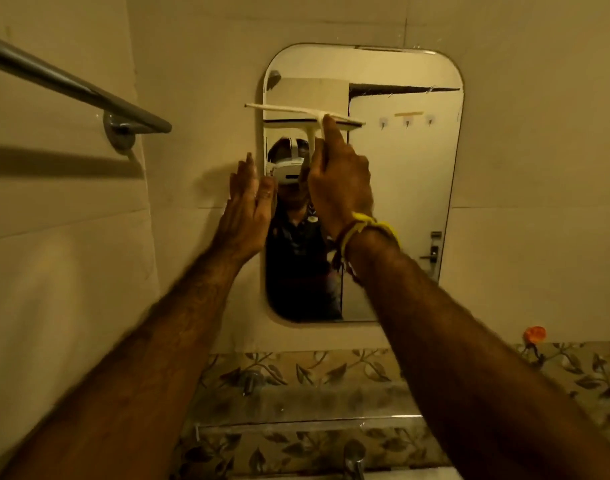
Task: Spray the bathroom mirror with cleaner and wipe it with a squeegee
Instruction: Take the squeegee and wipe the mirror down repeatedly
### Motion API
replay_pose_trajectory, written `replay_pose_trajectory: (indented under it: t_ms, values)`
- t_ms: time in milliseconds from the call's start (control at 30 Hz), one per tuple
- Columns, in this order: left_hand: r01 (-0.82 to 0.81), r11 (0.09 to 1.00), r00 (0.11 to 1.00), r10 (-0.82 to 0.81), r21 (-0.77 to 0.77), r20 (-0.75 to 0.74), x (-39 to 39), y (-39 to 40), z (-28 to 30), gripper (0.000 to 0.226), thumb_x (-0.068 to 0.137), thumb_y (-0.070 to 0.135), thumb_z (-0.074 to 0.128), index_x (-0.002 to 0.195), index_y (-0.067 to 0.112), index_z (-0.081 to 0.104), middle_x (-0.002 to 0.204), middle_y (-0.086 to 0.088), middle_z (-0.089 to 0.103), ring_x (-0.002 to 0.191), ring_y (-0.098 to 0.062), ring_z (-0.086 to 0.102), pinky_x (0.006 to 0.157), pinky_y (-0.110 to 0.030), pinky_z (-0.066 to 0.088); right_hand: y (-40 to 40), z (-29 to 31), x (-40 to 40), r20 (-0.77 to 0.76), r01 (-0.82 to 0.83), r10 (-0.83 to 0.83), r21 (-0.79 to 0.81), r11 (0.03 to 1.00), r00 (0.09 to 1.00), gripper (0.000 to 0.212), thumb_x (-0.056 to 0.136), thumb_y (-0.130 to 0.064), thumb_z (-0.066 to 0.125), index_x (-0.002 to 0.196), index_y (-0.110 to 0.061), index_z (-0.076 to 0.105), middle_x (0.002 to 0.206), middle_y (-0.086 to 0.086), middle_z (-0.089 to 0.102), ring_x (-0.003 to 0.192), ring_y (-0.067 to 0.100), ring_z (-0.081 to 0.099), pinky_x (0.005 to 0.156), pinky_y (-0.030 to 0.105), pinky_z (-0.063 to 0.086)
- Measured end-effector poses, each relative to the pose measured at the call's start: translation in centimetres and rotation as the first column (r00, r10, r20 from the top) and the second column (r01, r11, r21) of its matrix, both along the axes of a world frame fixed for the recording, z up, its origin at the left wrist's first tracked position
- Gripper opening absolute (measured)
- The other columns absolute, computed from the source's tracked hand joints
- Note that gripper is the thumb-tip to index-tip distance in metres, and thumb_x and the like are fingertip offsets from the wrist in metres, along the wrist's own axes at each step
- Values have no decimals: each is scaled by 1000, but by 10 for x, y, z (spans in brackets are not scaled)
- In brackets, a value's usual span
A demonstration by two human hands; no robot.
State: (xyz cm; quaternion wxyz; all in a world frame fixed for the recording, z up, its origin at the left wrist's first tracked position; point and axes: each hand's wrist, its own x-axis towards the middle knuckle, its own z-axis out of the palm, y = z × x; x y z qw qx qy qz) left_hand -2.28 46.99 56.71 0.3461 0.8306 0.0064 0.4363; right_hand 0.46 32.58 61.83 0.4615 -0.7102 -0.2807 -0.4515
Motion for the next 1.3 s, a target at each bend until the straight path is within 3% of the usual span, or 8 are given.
replay_pose_trajectory:
  t_ms: [67,233,433,633,800,1033,1167,1300]
  values:
    - [-12,1000,1000,12,4,-21,8,-4,8,60,105,53,18,158,38,-6,168,3,-6,155,-22,-8,124,-54,4,-2,19,15,26,69,-67,-69,995,997,51,100,-28,42,150,-24,31,76,0,60,54,5,49,47,19,37]
    - [-30,996,998,25,-85,-52,26,-4,3,64,100,62,14,151,46,-20,168,2,-8,155,-31,2,119,-67,16,-10,-5,39,104,221,-204,-188,957,973,59,98,-25,48,152,-23,24,66,-2,54,53,17,57,45,23,43]
    - [-76,996,994,73,-41,-83,30,-2,-21,71,97,64,17,154,41,-19,168,2,-11,155,-28,-4,120,-66,14,-46,-135,48,94,285,-270,-261,922,958,62,102,-20,46,156,-22,14,67,-2,57,47,4,43,43,23,51]
    - [-228,948,948,268,224,-170,36,-23,-88,76,98,60,12,157,24,-19,166,-7,-21,152,-29,-19,122,-59,-5,-80,-249,23,-103,280,-333,-347,895,937,65,95,-16,55,153,-21,26,49,-6,42,37,12,36,37,24,27]
    - [-288,944,942,310,162,-129,37,-29,-97,78,102,58,24,155,24,-21,166,-6,-19,153,-28,-14,122,-62,4,-89,-162,21,-53,164,-175,-168,972,983,54,101,-26,43,152,-29,25,53,-10,43,40,4,42,37,12,32]
    - [-389,918,906,396,76,-149,51,-39,-89,83,98,64,22,156,22,-19,166,-10,-18,154,-30,-13,118,-69,14,-72,36,52,87,254,-247,-83,964,965,46,104,-24,33,150,-22,33,78,0,63,61,14,60,55,35,58]
    - [-388,917,909,397,88,-124,56,-33,-97,83,96,67,16,156,22,-20,166,-10,-17,154,-30,-12,117,-69,13,-72,42,69,108,302,-294,-58,952,950,49,98,-18,38,147,-20,38,102,3,71,86,18,69,70,35,59]
    - [-426,894,895,439,139,-81,56,-28,-104,81,97,66,15,158,19,-13,167,-13,-9,155,-32,-5,115,-70,20,-78,-21,72,29,291,-291,-8,957,956,60,94,-33,28,153,-22,28,83,3,68,69,19,67,60,37,59]
